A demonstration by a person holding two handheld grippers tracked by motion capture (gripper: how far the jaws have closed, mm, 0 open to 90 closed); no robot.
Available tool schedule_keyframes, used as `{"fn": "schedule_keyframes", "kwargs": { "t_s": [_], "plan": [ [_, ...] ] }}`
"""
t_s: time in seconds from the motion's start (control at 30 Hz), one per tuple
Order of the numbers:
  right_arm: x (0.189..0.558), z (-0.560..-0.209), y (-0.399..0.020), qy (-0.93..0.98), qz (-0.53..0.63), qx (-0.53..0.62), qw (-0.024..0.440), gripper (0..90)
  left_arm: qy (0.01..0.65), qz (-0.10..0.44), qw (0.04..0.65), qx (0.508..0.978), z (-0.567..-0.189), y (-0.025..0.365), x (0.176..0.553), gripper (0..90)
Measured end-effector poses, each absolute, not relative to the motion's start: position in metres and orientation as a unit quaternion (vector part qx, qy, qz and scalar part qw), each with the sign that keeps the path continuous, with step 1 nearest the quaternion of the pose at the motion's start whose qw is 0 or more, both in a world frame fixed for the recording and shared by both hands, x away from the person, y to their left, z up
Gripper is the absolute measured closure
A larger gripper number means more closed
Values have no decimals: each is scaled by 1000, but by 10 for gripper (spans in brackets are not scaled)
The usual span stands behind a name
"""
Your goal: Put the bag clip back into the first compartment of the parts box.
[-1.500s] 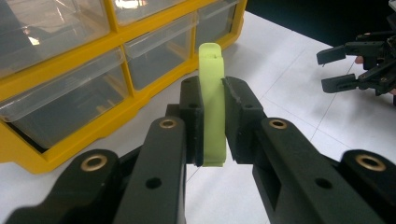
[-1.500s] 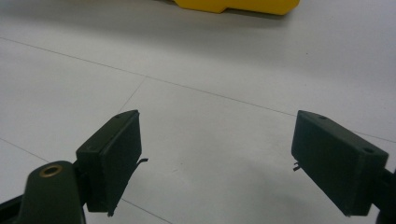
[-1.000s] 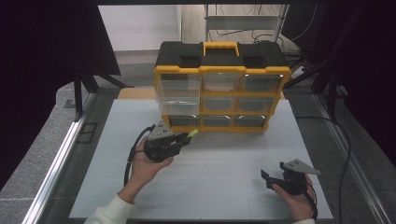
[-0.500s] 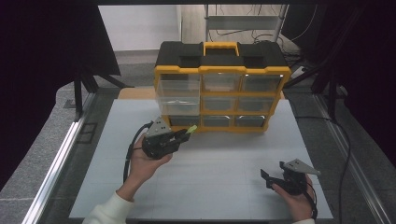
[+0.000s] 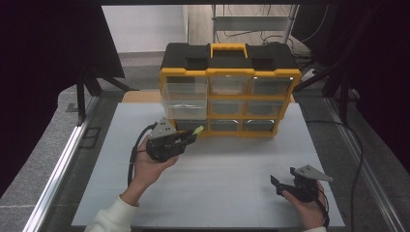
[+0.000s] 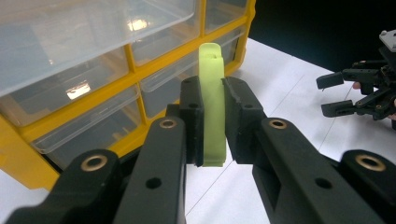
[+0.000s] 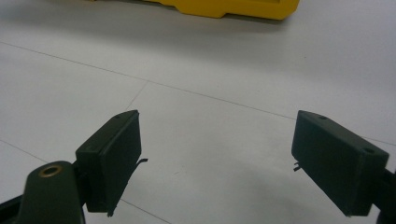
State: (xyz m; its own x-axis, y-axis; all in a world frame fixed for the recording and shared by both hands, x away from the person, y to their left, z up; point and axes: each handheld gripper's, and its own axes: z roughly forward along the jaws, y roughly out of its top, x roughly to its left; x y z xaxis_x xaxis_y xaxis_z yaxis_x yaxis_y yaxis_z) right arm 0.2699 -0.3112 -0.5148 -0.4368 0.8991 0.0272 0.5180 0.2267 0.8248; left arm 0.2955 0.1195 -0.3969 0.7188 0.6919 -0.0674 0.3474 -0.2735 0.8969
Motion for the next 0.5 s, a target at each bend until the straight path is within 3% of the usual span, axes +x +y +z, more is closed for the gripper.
{"fn": "schedule_keyframes", "kwargs": {
  "t_s": [0.5],
  "plan": [
    [270, -515, -311, 745, 403, 475, 237, 161, 327, 174, 509, 777, -386, 123, 295, 782]
  ]
}}
